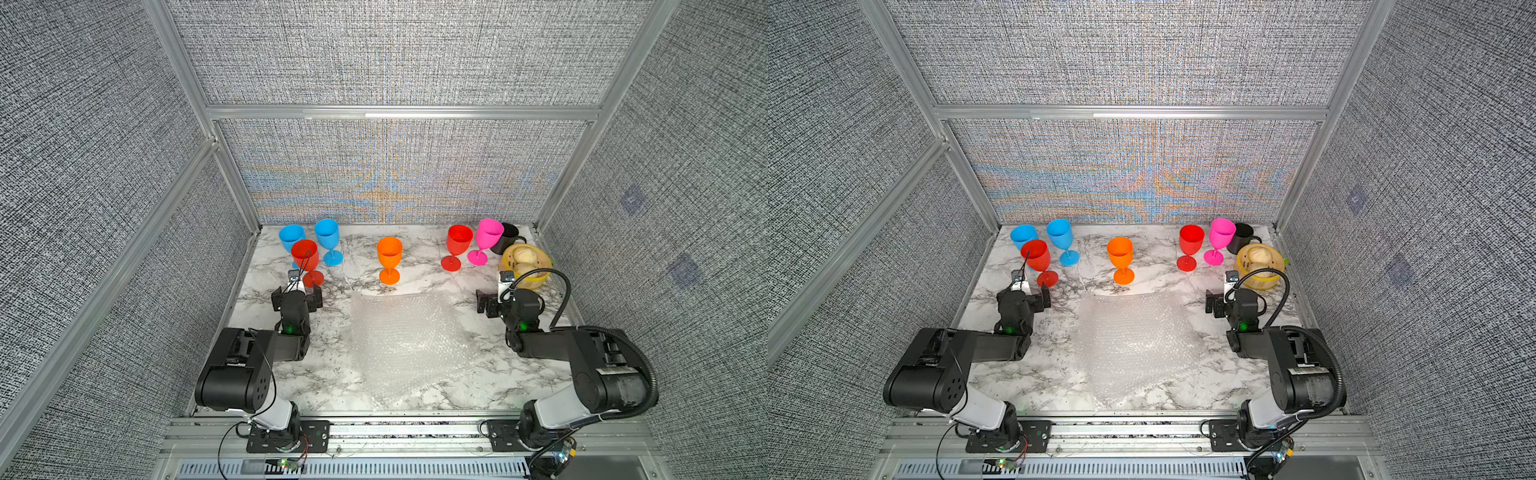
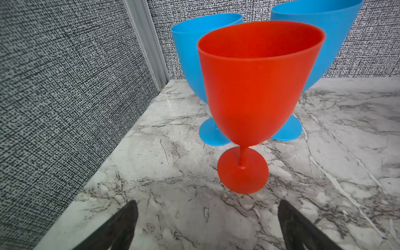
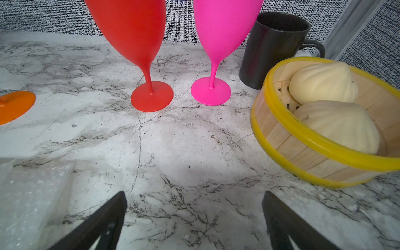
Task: Unpack wine glasses from bubble wrap
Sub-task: Reset both arms
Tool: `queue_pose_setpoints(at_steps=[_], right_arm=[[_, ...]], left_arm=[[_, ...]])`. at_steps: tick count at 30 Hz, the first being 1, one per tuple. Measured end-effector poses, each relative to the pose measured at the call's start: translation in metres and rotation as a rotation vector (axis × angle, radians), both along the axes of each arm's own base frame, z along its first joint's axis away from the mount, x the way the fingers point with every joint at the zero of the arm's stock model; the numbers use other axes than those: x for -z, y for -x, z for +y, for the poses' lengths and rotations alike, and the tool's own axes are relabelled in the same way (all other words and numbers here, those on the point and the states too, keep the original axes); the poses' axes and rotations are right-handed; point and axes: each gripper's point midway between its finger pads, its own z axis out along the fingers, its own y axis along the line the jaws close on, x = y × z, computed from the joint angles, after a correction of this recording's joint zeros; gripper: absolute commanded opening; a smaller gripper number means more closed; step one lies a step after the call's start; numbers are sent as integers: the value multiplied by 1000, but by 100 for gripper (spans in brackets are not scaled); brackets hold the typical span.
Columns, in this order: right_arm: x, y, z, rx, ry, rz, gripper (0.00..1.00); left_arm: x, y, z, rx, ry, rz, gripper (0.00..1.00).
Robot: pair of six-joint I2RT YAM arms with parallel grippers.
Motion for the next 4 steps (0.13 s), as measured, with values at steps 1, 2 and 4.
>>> queue_pose_setpoints(at_steps=[1,2,4], right_arm=[[0,0,0,0,0,0,99],[0,0,0,0,0,0,99],[0,0,0,0,0,0,99]], left_arm=[[0,-2,0,0,0,1,100],[0,-2,0,0,0,5,100],[2,-1,0,2,0,11,100]])
